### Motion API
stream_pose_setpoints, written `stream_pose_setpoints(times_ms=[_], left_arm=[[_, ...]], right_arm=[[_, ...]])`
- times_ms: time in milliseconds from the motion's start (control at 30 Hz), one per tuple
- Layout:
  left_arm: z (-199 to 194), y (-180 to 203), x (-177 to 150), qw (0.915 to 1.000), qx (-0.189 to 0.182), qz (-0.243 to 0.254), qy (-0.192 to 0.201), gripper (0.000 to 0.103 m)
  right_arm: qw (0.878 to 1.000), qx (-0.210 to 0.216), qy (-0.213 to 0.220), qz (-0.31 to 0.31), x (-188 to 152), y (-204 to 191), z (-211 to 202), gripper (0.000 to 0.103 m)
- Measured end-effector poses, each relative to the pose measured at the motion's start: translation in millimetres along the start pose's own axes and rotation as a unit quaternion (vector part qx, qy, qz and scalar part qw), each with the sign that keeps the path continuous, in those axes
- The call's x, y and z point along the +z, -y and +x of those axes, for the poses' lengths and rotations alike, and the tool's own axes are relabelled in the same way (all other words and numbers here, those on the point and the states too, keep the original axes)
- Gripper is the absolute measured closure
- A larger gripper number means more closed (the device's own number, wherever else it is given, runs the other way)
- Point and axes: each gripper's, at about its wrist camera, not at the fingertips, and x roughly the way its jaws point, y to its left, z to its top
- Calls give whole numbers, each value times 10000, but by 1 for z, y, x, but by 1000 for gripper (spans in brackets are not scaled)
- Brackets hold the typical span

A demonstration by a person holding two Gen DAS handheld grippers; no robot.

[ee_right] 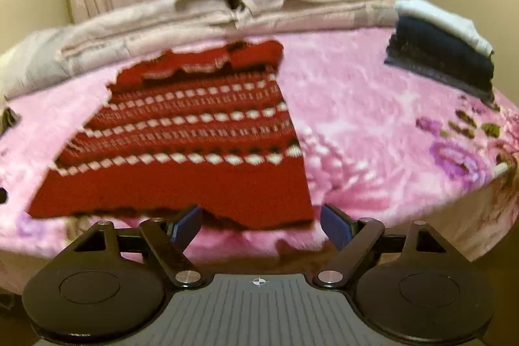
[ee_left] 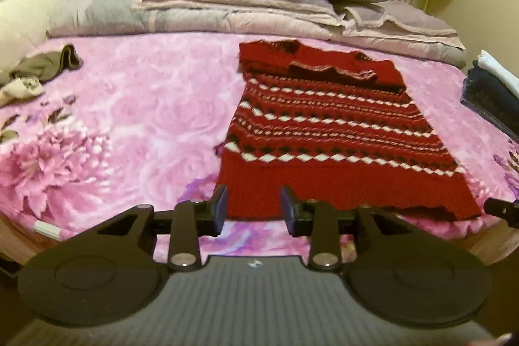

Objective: Fold clothes

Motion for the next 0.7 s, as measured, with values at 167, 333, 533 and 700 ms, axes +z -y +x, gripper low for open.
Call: stream_pose_setpoints(times_ms=[167,333,533,700], left_arm=[[-20,22,-2,9997,84,220,2,66],[-35,40,-11,9991,64,428,0,64],[-51,49,-24,9984,52,568,27,63],[-64,52,-30,9981,40,614,96,61]], right_arm=[[9998,79,142,101,7,-7,-32,7],[9994,260,193,105,3,-15,-56,6],[9995,252,192,-67,-9,-22,-71,6],[9994,211,249,-139,-16,-24,-83,6]])
